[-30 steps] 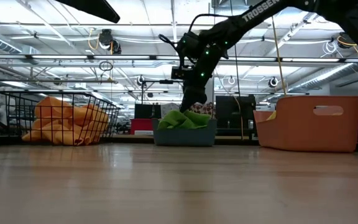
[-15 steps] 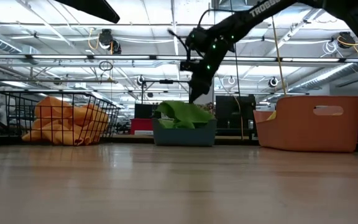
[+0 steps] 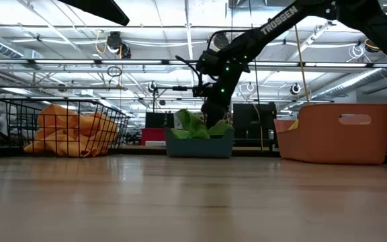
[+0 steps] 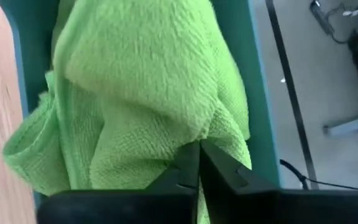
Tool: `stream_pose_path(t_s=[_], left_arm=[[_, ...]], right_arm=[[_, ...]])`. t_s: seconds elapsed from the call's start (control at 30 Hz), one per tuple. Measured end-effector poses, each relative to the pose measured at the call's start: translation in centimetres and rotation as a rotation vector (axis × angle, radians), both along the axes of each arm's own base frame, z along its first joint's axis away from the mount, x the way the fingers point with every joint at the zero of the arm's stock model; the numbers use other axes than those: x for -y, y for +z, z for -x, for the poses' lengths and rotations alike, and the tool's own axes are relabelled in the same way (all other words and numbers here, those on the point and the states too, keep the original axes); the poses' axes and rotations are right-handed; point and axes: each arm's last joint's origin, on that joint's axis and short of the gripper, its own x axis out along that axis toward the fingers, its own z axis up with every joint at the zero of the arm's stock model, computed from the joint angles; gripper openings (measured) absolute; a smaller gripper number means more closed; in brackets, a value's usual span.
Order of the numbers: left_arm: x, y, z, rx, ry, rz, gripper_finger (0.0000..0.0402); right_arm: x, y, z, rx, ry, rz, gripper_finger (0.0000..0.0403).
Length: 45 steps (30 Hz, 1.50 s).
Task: Sort microfiber towel by color & place in baskets
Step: Put the green microfiber cloth into the blue bin, then return to Home Position
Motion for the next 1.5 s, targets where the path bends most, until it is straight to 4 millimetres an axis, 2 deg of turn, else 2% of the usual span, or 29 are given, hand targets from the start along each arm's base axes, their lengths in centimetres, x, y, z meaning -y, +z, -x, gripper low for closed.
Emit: stream_pose_path(t_s=[0.13,0.33,0.43,0.5,0.57,0.63,0.77,0.87,1.0,1.13,1.27,1.5], left_arm=[[0.0,0.0,0.0,-0.002,0.0,-0.001,0.0166],[0.0,0.0,0.0,-0.006,-0.004,0.003,0.0166],[0.0,0.0,0.0,-0.007,-0.006,0.004,0.0166],[0.0,0.0,0.0,-0.007,-0.006,0.005,0.0166],[0.0,0.0,0.0,-0.007,-0.007,0.003,0.0166],[0.0,0.0,0.0,-0.007,-0.007,0.004,0.0166],[0.0,0.0,0.0,-0.005,-0.007,0.006,0.0166],[0.1,0.0,0.0,-0.002,-0.008,0.009,0.0166],[0.1,0.0,0.0,-0.002,-0.009,0.009,0.0166],[0.1,0.0,0.0,-0.004,-0.009,0.007,0.0166],[0.1,0.0,0.0,-0.006,-0.009,0.006,0.0166],[0.1,0.0,0.0,-0.005,-0.009,0.007,0.0166]], right_arm=[[-0.3,1.0,0.5,0.012,-0.03,-0.017,0.0038],[-1.1,4.7,1.7,0.068,-0.047,0.005,0.0144],[-1.6,6.4,2.0,0.157,0.016,-0.047,0.0182],[-2.1,7.2,1.6,0.249,0.077,-0.101,0.019],[-2.6,7.2,1.0,0.276,0.107,-0.104,0.0182],[-3.0,6.2,-0.1,0.272,0.143,-0.095,0.0158],[-3.2,4.1,-1.7,0.273,0.169,-0.094,0.0074],[-1.8,2.4,-1.7,0.255,0.14,-0.104,0.0014],[0.6,-0.3,-1.0,0.221,0.054,-0.159,0.0014],[1.5,-2.0,-0.5,0.192,0.039,-0.223,0.0003],[1.2,-1.6,-0.7,0.202,0.043,-0.221,0.0003],[-0.6,2.2,-0.3,0.211,0.039,-0.136,0.0003]])
